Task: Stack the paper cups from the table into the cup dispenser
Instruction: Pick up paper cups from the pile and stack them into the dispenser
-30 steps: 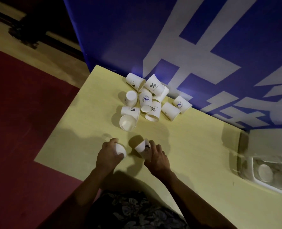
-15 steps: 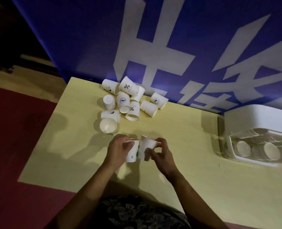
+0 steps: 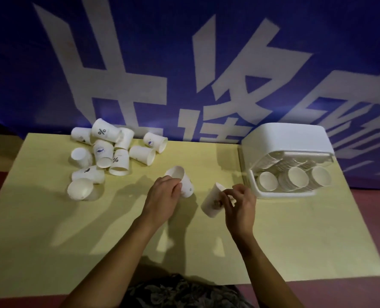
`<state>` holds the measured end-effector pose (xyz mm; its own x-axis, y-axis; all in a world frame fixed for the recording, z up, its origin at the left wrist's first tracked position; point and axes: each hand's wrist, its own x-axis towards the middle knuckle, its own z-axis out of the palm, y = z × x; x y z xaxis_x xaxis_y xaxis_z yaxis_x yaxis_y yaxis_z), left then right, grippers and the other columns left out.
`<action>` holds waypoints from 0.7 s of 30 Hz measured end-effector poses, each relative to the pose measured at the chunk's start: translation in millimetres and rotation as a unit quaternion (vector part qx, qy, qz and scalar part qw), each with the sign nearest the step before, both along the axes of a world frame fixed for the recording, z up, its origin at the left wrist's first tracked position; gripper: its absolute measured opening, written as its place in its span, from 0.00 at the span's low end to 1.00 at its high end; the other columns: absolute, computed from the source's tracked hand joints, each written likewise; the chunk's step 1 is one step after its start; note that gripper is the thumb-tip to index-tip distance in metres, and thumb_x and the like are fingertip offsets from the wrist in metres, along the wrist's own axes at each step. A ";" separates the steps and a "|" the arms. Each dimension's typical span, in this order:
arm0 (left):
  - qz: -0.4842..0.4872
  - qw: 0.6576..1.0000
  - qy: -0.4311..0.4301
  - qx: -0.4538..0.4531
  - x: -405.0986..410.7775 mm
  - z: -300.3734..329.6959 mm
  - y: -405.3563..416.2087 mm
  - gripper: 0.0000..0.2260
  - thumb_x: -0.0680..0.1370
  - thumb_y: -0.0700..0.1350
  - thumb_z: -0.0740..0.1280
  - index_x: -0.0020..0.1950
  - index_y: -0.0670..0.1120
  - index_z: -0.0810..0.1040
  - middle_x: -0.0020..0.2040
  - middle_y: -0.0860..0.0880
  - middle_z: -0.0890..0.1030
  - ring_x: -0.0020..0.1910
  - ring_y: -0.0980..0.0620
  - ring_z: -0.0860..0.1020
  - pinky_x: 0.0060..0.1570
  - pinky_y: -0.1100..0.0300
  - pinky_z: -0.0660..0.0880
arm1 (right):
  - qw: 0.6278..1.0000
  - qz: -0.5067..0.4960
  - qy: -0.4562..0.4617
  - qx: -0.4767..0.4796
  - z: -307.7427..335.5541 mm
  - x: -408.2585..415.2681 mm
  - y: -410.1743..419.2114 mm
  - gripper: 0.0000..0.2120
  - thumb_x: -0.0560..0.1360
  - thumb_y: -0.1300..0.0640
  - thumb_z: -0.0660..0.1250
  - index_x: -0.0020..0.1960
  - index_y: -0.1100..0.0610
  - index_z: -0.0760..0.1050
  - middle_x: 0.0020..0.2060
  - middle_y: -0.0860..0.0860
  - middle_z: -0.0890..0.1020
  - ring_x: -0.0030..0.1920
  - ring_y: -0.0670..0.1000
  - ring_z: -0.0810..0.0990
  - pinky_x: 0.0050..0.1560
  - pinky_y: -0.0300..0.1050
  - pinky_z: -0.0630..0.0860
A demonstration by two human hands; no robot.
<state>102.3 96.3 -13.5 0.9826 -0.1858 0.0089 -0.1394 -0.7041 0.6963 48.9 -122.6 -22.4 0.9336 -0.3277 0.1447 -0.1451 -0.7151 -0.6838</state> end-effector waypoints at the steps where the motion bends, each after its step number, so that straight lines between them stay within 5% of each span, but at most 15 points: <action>1: -0.003 1.000 -0.001 -0.005 0.0 3.8 -17.3 0.11 0.80 0.44 0.60 0.37 0.46 0.72 0.36 0.53 0.72 0.39 0.51 0.69 0.38 0.57 0.63 | 1.000 0.009 0.005 0.008 1.4 -0.8 -18.1 0.04 0.75 0.60 0.71 0.42 0.54 0.80 0.46 0.48 0.78 0.45 0.51 0.77 0.43 0.37 0.74; 6: -0.016 0.999 0.005 -0.027 0.8 15.7 -103.7 0.06 0.78 0.41 0.65 0.44 0.44 0.81 0.37 0.53 0.75 0.36 0.52 0.72 0.37 0.59 0.66 | 1.000 -0.017 0.001 0.012 10.3 -6.1 -104.3 0.07 0.75 0.65 0.69 0.44 0.54 0.78 0.41 0.44 0.79 0.41 0.46 0.78 0.42 0.30 0.71; 10: -0.016 0.999 0.022 -0.023 0.5 14.8 -153.8 0.07 0.79 0.42 0.64 0.43 0.44 0.80 0.35 0.51 0.74 0.36 0.50 0.72 0.37 0.57 0.68 | 0.999 -0.011 -0.012 -0.044 7.4 1.1 -156.8 0.06 0.76 0.65 0.68 0.50 0.56 0.79 0.46 0.48 0.81 0.45 0.52 0.80 0.43 0.45 0.77; 15: 0.002 1.000 0.014 -0.015 -2.5 18.9 -199.3 0.07 0.78 0.41 0.64 0.48 0.45 0.82 0.41 0.50 0.80 0.39 0.51 0.73 0.40 0.60 0.66 | 0.994 0.039 0.001 -0.098 -7.5 16.1 -195.5 0.06 0.75 0.66 0.68 0.49 0.58 0.80 0.47 0.51 0.82 0.47 0.55 0.77 0.42 0.43 0.72; 21: 0.011 1.000 0.006 -0.002 -0.3 30.3 -222.4 0.09 0.78 0.42 0.64 0.53 0.46 0.83 0.47 0.51 0.82 0.46 0.53 0.77 0.46 0.61 0.70 | 0.978 0.104 0.034 -0.176 -34.4 35.1 -212.2 0.09 0.69 0.69 0.71 0.45 0.57 0.81 0.37 0.52 0.81 0.43 0.56 0.75 0.42 0.48 0.75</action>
<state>101.9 -126.1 16.8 0.9866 -0.1633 -0.0031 -0.1143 -0.7041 0.7009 84.0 -334.8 -56.7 0.9862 -0.0699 0.1497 -0.0071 -0.9233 -0.3841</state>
